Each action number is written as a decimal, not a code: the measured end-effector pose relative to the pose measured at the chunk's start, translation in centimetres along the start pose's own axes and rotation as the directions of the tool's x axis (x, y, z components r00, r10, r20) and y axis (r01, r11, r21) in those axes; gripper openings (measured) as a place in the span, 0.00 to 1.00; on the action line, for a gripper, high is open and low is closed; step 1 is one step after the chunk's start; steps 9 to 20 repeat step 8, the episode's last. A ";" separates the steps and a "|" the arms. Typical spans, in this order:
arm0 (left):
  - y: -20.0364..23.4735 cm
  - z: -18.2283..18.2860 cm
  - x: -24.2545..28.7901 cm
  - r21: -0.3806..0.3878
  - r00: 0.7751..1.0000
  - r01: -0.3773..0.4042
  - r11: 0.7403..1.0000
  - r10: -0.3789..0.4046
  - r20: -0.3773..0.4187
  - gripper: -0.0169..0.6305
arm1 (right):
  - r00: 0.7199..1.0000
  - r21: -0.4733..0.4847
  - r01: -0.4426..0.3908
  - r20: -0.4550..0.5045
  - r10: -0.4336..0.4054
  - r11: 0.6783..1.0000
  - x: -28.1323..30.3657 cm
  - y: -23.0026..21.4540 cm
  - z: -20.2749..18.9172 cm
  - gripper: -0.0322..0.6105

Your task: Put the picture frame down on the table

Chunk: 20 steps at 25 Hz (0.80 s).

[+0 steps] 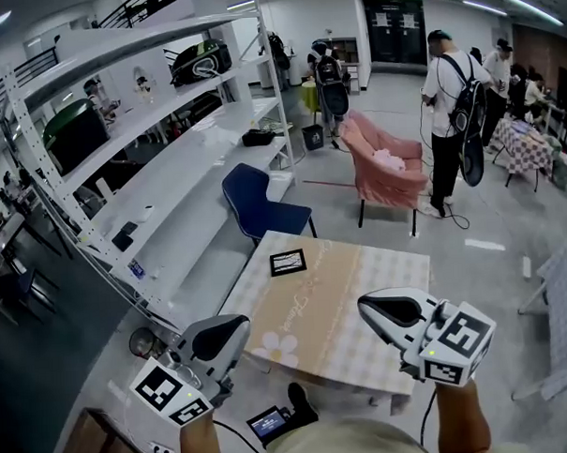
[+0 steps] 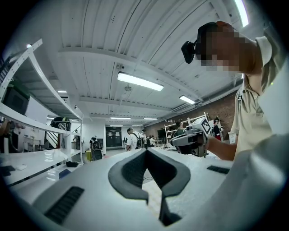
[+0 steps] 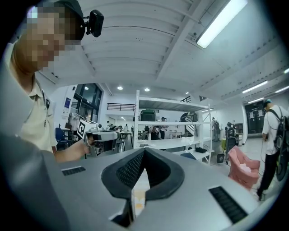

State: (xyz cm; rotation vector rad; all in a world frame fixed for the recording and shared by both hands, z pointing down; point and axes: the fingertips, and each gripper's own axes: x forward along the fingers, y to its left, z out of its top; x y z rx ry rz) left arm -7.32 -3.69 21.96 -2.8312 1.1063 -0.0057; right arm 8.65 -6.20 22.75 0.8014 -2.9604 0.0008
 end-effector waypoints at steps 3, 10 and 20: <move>-0.1 -0.3 -0.3 -0.009 1.000 0.000 1.000 0.000 0.003 0.03 | 1.000 0.000 0.005 -0.006 -0.005 1.000 -0.1 0.1 -0.2 0.05; -0.4 -0.3 -0.9 -0.016 1.000 0.000 1.000 0.001 0.007 0.03 | 1.000 0.003 0.011 -0.015 -0.011 1.000 -0.2 0.6 -0.5 0.05; -0.4 -0.3 -0.9 -0.016 1.000 0.000 1.000 0.001 0.007 0.03 | 1.000 0.003 0.011 -0.015 -0.011 1.000 -0.2 0.6 -0.5 0.05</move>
